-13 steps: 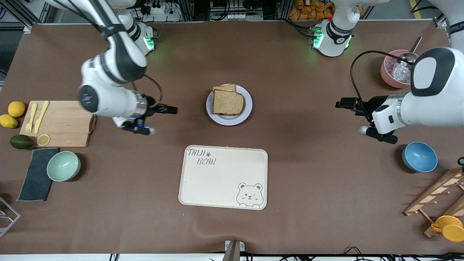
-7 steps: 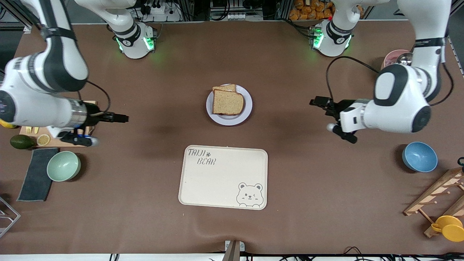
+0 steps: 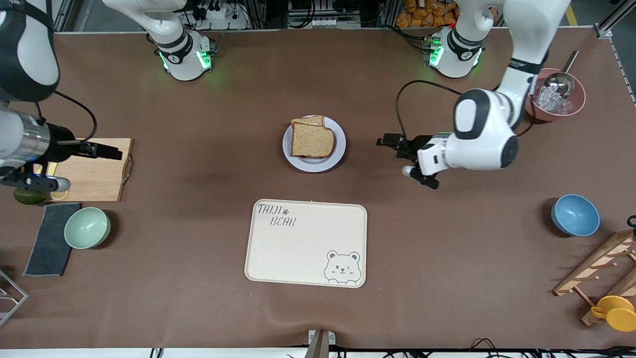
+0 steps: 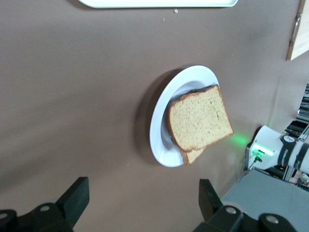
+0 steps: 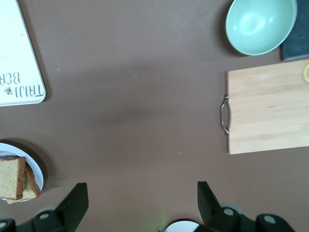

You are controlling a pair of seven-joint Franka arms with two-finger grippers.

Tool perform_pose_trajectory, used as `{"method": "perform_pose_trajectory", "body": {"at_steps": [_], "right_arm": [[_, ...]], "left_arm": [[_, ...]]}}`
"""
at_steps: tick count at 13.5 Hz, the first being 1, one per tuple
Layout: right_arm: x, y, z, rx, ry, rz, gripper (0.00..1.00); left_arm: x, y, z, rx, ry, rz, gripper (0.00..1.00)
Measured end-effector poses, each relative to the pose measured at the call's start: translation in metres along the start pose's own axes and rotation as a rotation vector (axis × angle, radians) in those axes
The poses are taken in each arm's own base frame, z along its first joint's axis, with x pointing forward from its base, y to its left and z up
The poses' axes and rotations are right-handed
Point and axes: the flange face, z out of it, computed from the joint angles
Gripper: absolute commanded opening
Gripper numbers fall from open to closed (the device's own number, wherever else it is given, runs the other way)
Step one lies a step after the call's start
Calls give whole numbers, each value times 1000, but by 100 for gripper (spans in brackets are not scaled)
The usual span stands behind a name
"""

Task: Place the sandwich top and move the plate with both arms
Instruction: 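Retract the right gripper while the left gripper reaches the plate rim, then grasp the white plate rim with the left gripper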

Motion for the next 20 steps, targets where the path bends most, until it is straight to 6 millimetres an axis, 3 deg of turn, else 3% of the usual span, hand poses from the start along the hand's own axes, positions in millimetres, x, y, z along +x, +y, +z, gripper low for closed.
{"method": "perform_pose_trajectory", "body": {"at_steps": [2,4,9,13,20], "right_arm": [[-16,4,-25,2,46,-34,100],[-28,4,-43,2,81,-51,100],[-43,-13,-64,-7,131,-86,100],[-45,-13,-80,-12,171,-88,100],[-45,-12,-83,-29,184,-86,100]], "left_arm": [[-3,-1,38,-16,10,5,100],[-8,-12,64,-66,21,41,100],[-24,-32,121,-150,86,129,100],[-28,-30,139,-183,117,115,100],[-37,-43,181,-276,189,111,100]]}}
